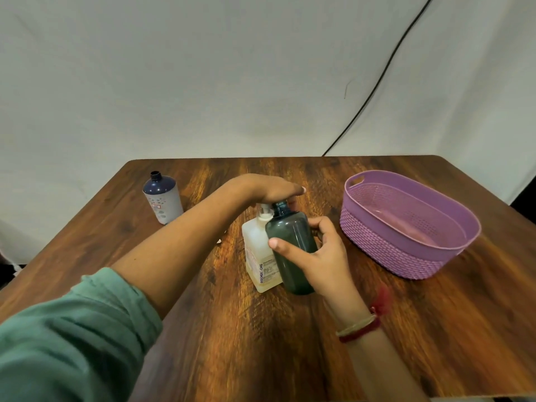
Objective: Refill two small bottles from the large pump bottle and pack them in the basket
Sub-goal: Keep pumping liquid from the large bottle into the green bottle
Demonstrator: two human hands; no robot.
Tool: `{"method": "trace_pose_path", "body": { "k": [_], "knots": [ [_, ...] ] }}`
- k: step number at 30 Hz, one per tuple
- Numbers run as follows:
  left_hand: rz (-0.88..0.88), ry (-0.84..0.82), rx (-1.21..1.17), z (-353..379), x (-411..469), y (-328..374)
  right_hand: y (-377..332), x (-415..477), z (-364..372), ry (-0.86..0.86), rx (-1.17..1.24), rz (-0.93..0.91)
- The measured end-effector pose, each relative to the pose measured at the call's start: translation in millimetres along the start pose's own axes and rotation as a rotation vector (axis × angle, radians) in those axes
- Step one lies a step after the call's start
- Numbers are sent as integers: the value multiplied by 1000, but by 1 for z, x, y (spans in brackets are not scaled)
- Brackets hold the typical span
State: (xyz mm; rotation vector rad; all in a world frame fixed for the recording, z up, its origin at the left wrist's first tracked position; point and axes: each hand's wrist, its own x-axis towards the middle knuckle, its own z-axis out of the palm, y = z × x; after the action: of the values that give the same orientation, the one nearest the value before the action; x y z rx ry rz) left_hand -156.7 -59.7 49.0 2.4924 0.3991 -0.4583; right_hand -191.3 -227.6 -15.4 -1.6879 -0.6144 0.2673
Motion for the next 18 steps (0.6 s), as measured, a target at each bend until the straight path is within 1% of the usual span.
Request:
{"method": "trace_pose_path", "body": {
  "k": [2, 6, 10, 14, 18],
  "knots": [
    [6, 3, -14, 1, 2, -2, -1, 0, -1, -6, 6, -1],
    [0, 26, -119, 5, 9, -12, 3, 2, 0, -6, 9, 6],
    [-1, 42, -100, 9, 5, -10, 7, 0, 1, -9, 22, 21],
    [-6, 67, -27, 1, -1, 1, 2, 0, 2, 1, 20, 9],
    [-25, 58, -67, 6, 1, -6, 1, -1, 2, 4, 3, 13]
  ]
}}
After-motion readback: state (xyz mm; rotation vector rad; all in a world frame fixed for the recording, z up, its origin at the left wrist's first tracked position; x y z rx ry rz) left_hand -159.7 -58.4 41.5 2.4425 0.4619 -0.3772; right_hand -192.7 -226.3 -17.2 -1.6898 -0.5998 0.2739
